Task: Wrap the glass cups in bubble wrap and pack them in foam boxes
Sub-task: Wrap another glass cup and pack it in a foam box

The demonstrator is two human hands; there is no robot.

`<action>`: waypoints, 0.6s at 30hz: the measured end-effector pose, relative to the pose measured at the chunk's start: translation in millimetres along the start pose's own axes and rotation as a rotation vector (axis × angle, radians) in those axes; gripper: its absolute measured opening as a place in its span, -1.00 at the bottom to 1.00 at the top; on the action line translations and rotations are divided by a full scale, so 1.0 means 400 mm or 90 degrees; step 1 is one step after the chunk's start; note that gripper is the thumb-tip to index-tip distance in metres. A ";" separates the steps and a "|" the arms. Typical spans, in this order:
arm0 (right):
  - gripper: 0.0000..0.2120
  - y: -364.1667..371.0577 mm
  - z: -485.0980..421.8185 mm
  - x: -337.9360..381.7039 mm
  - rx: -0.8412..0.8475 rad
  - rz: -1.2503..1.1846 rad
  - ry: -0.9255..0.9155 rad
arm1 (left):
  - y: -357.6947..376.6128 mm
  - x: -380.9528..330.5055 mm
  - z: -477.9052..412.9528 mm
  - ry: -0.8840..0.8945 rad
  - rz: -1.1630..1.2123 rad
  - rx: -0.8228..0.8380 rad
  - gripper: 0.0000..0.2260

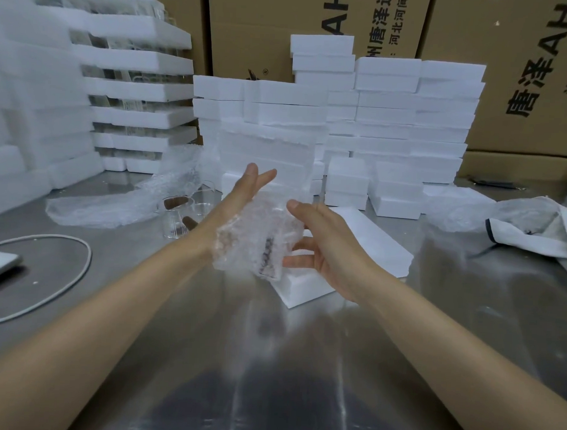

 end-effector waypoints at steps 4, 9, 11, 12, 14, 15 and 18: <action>-0.55 -0.014 -0.008 0.001 -0.024 0.036 0.002 | -0.005 -0.003 0.007 0.032 -0.134 0.036 -0.34; -0.74 -0.065 -0.015 0.029 -0.085 -0.245 -0.006 | -0.048 -0.004 -0.037 0.035 0.318 -0.097 -0.37; -0.85 -0.079 -0.013 0.039 -0.092 -0.351 -0.018 | -0.075 0.011 -0.054 0.046 0.316 -0.158 -0.38; -0.83 -0.075 -0.011 0.038 -0.077 -0.377 -0.016 | -0.079 0.017 -0.061 0.048 0.275 -0.165 -0.41; -0.63 -0.060 -0.010 0.026 -0.054 -0.387 -0.001 | -0.067 0.018 -0.065 0.056 0.190 -0.142 -0.58; -0.54 -0.052 -0.010 0.019 -0.041 -0.380 0.009 | -0.056 0.018 -0.066 0.066 0.143 -0.122 -0.68; -0.52 -0.033 -0.009 0.005 -0.004 -0.342 0.027 | -0.053 0.018 -0.064 0.111 0.056 -0.130 -0.92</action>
Point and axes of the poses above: each hand's wrist, its own z-axis away from the middle knuckle, its own y-axis out of the palm, x = y × z, the point moved 8 cm from there along -z, towards the middle knuckle, and after that the axes turned 5 degrees about -x, right-handed, at the moved point
